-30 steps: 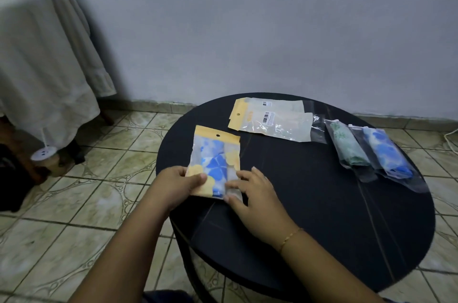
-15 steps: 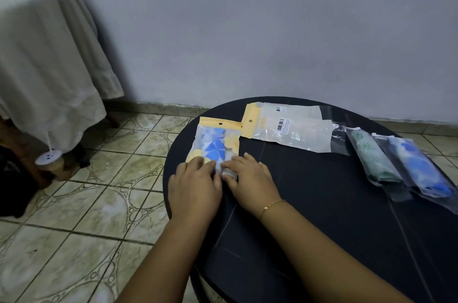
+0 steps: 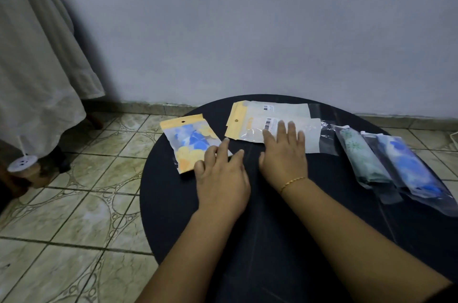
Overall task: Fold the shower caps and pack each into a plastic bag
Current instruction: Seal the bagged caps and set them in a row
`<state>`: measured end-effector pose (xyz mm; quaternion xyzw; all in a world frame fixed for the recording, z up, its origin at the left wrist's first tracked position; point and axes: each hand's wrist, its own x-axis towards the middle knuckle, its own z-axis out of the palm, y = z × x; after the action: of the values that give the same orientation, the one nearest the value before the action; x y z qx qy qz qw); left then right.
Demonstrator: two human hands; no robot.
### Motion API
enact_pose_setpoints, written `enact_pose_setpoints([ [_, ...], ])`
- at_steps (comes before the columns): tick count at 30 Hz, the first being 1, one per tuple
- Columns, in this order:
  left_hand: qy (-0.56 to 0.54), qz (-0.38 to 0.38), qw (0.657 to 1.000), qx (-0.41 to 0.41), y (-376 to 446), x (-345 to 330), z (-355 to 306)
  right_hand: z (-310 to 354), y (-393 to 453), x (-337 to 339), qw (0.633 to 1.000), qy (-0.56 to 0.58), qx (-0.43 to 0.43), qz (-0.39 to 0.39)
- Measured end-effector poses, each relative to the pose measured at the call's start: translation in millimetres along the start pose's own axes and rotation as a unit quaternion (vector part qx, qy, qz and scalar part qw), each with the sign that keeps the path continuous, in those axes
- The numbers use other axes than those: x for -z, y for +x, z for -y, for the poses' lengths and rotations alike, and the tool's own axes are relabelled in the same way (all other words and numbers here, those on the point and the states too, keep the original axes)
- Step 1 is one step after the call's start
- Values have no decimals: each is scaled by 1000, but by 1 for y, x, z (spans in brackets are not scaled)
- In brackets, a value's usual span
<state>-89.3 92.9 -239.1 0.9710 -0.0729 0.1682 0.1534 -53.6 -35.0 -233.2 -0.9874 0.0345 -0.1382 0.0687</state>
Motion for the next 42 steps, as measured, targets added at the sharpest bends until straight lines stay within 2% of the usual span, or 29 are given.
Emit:
enact_pose_setpoints([
  [3,12,34,999,-12,-3,-1,-11,-16,-5,0,993,-16,-73,90],
  [6,29,86,996,-8,-2,-4,-16,-19,-14,-2,985,-8,-102,137],
  [8,49,114,992,10,-2,-3,-16,-18,-20,-1,986,-14,-103,133],
  [17,79,138,985,61,-5,6,4,7,-53,19,997,-32,-57,50],
  [24,74,128,987,68,-16,20,17,12,-80,21,994,-34,-62,83],
  [27,36,128,991,7,-26,23,9,16,-95,28,995,-35,-46,79],
  [31,-103,141,975,-138,-43,19,-7,20,-116,43,996,2,-24,83],
  [33,-193,148,957,-158,-50,20,-11,15,-123,53,993,67,-21,98],
  [35,-238,162,944,-163,-59,24,-15,4,-133,69,982,153,-31,108],
  [37,-232,160,942,-183,-68,26,-20,-11,-142,81,975,211,-15,63],
  [39,-191,157,944,-218,-76,25,-28,-31,-150,84,983,183,27,17],
  [42,-104,160,946,-261,-85,17,-40,-56,-155,80,992,100,49,52],
])
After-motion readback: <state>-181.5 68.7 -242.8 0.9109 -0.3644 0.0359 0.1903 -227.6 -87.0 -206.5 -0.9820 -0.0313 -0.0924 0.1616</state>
